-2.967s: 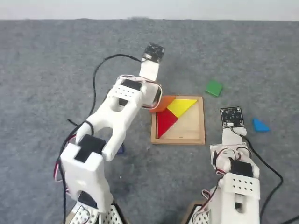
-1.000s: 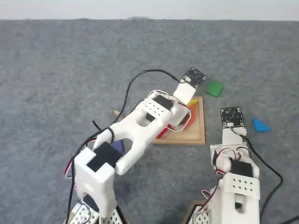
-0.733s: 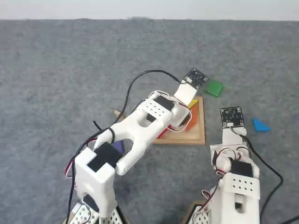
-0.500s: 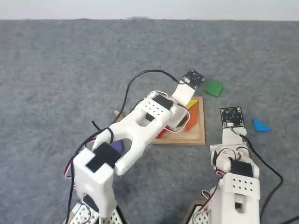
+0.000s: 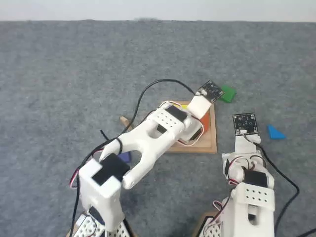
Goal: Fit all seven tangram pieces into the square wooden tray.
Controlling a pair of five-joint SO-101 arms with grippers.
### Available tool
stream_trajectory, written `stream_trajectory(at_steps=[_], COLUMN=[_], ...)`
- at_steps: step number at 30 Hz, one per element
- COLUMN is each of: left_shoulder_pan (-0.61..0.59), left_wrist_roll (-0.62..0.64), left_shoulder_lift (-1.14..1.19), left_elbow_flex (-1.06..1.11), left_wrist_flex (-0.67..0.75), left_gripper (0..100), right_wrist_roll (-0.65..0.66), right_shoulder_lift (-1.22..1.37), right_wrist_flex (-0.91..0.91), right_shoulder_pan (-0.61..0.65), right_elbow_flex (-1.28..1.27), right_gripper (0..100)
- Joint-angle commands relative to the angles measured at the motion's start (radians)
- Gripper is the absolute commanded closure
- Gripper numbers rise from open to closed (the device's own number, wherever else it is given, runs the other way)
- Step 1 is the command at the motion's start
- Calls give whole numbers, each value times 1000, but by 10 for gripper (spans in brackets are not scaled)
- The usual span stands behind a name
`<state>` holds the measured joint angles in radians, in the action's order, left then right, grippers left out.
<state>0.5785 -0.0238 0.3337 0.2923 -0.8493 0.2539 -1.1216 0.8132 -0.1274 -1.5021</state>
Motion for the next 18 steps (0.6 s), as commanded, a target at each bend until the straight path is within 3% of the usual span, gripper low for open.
stream_trajectory(at_steps=[1, 8, 18], left_shoulder_pan=[9, -21, -330], left_wrist_roll=[-14, -12, 23], left_shoulder_lift=[26, 18, -417], left_elbow_flex=[-88, -122, -35], left_wrist_flex=[21, -2, -224], left_gripper=[925, 927, 923], right_wrist_roll=[-6, -6, -6], right_shoulder_lift=[-27, -27, -27], right_wrist_flex=[-16, -18, -21], right_shoulder_pan=[5, 5, 5], right_elbow_flex=[32, 32, 32], right_gripper=[862, 862, 862])
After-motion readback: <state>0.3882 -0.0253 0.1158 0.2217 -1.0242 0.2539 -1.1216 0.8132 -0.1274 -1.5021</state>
